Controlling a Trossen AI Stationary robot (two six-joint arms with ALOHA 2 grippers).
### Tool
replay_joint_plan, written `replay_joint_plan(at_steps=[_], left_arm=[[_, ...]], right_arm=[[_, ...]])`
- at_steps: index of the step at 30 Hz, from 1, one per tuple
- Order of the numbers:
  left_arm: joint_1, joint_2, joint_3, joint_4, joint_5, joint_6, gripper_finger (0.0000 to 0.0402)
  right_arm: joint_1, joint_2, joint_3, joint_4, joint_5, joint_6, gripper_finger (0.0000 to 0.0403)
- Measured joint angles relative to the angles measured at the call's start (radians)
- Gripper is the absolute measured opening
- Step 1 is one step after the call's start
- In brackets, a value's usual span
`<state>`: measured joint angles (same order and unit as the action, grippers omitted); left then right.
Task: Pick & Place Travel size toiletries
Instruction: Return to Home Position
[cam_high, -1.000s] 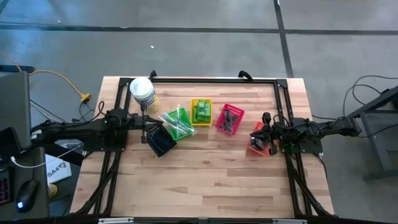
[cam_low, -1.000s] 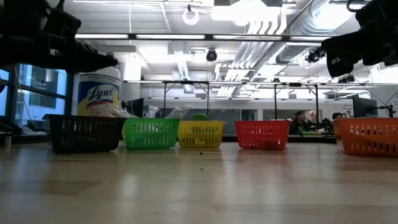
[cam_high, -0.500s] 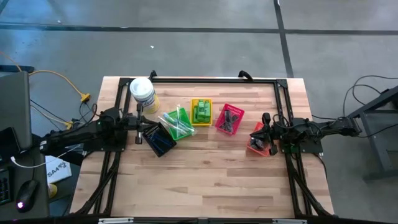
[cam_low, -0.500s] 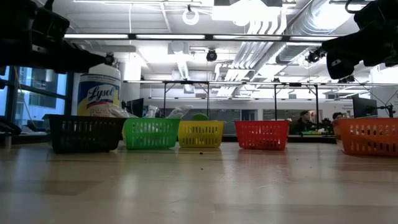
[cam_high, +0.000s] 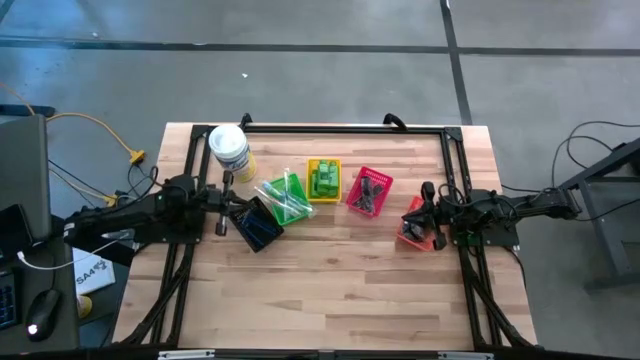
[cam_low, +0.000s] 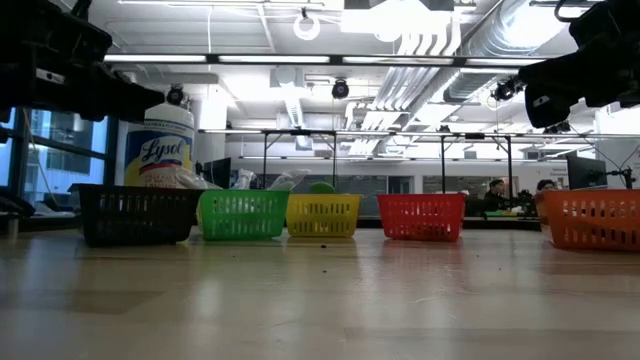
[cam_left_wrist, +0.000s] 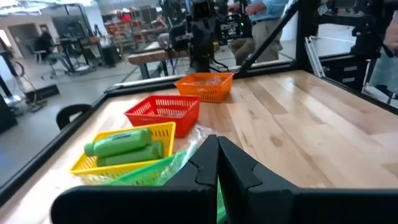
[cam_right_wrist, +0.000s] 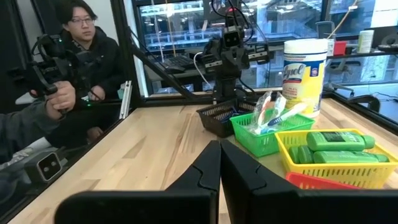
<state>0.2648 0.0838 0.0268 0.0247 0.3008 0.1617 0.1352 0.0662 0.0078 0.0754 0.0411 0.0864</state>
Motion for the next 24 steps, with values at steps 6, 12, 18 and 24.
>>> replay_joint_plan(at_steps=[6, 12, 18, 24], left_arm=[[-0.127, 0.002, -0.001, -0.008, -0.059, 0.015, 0.0], [-0.28, 0.002, -0.001, -0.036, -0.232, 0.069, 0.0], [-0.324, 0.002, -0.001, -0.046, -0.272, 0.119, 0.0], [-0.324, 0.002, -0.002, -0.035, -0.229, 0.037, 0.0]], right_arm=[[0.0, 0.0, -0.001, -0.01, -0.013, 0.019, 0.0002], [0.009, 0.006, -0.001, -0.013, 0.008, 0.012, 0.0002], [0.009, 0.006, -0.002, -0.014, 0.008, -0.01, 0.0002], [0.009, 0.006, -0.002, -0.015, -0.044, -0.004, 0.0002]])
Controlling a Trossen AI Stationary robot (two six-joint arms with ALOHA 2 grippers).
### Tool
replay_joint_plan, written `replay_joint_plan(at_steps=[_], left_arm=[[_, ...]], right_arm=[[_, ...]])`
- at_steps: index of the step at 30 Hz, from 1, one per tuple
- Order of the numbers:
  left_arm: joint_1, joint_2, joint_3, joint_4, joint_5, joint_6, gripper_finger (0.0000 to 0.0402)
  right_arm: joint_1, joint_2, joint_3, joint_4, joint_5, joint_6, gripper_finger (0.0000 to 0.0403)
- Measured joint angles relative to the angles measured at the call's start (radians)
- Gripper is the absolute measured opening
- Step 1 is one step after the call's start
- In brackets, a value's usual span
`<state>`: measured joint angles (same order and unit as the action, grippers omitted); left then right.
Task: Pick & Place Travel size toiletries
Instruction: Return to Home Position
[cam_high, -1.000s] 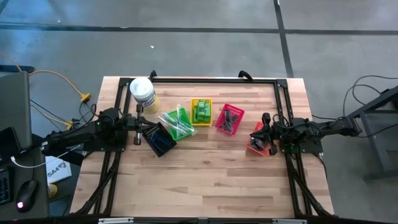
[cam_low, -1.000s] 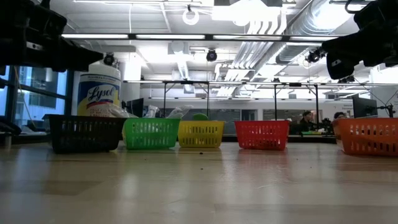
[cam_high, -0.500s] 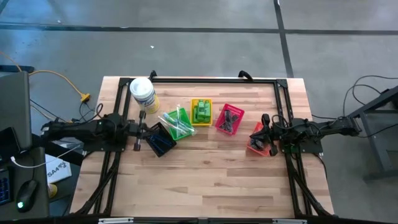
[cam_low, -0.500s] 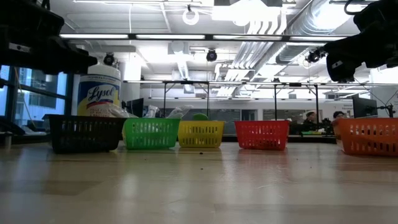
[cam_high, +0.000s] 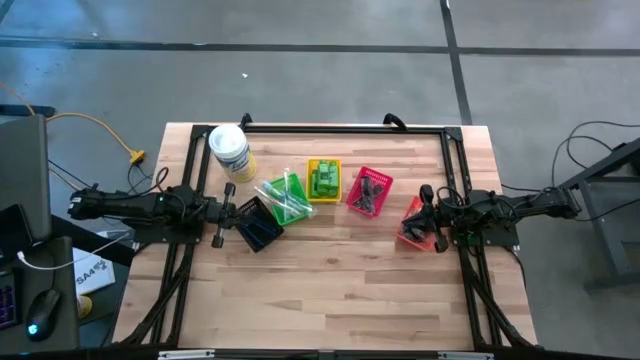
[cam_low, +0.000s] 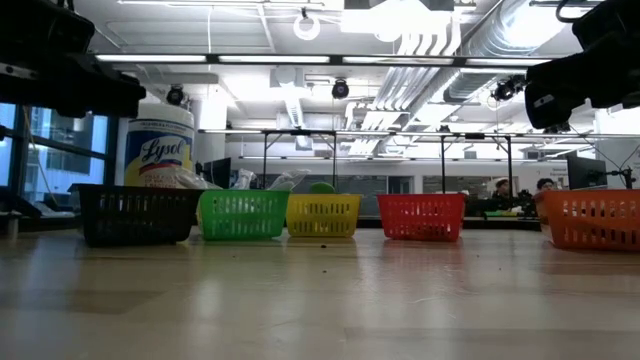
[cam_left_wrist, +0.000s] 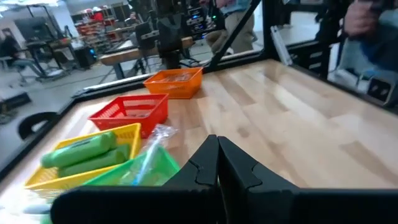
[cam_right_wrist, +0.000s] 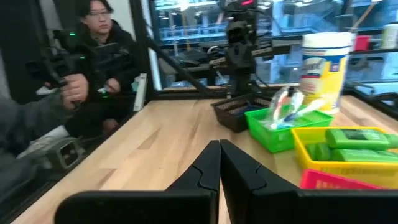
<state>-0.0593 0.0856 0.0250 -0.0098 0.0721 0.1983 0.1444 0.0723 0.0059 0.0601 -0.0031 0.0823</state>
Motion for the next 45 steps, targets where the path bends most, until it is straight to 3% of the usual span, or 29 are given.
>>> replay_joint_plan(at_steps=[10, 19, 45], left_arm=[[0.0, 0.0, 0.0, 0.004, -0.005, -0.151, 0.0], [0.0, 0.0, 0.0, 0.007, 0.044, -0.142, 0.0], [0.0, 0.0, -0.001, 0.007, 0.022, -0.098, 0.0]], right_arm=[[0.0, 0.0, 0.0, 0.026, -0.026, 0.0, 0.0002], [0.0, 0.0, 0.0, 0.026, 0.027, 0.019, 0.0002], [0.0, 0.0, 0.0, -0.02, 0.031, 0.079, 0.0002]])
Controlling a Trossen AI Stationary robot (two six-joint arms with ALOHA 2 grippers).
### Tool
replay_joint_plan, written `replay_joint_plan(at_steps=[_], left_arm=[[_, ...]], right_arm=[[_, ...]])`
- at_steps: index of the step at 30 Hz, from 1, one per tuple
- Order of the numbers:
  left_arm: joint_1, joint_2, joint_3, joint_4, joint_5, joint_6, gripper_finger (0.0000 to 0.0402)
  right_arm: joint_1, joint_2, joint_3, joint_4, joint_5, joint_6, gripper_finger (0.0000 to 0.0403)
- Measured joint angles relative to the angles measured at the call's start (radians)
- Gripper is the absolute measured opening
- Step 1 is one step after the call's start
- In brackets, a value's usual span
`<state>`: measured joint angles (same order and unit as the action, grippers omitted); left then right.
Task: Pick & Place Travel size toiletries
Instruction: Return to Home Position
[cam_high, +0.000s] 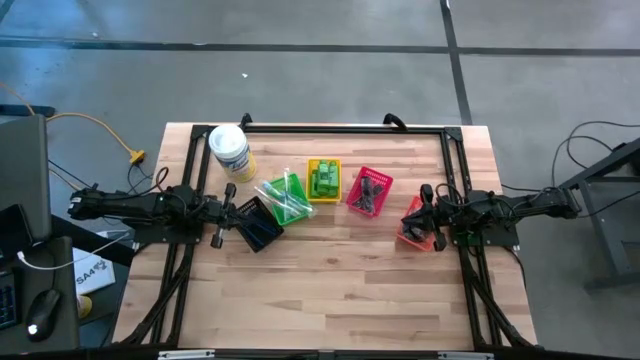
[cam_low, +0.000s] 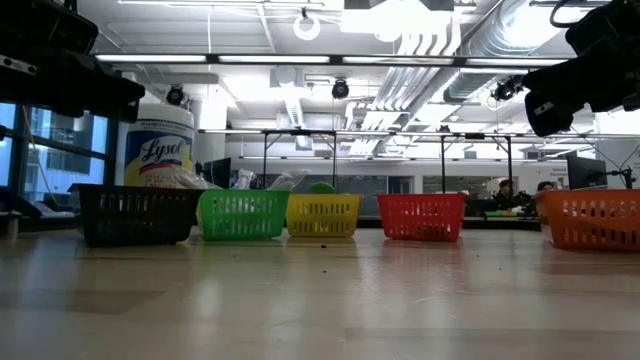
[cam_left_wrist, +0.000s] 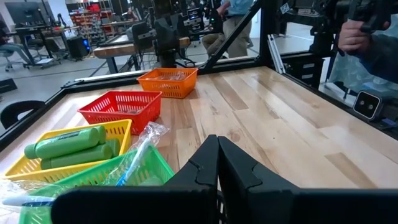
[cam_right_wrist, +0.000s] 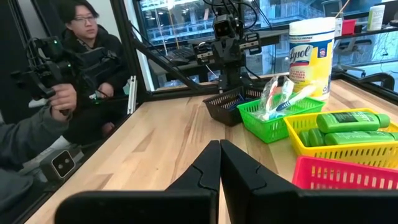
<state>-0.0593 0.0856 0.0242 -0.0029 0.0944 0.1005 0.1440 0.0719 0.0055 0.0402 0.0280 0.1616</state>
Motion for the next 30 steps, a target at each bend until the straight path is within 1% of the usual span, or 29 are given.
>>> replay_joint_plan(at_steps=[5, 10, 30], left_arm=[[0.0, 0.0, 0.0, -0.004, -0.002, 0.0, 0.0], [0.0, 0.0, 0.0, -0.011, -0.027, 0.0, 0.0], [0.0, 0.0, 0.0, -0.001, -0.027, -0.002, 0.0]], right_arm=[[0.0, 0.0, 0.0, 0.0, 0.0, 0.016, 0.0002], [0.0, 0.0, 0.0, 0.001, 0.0, 0.022, 0.0002], [0.0, 0.0, 0.0, -0.013, -0.007, 0.044, 0.0002]])
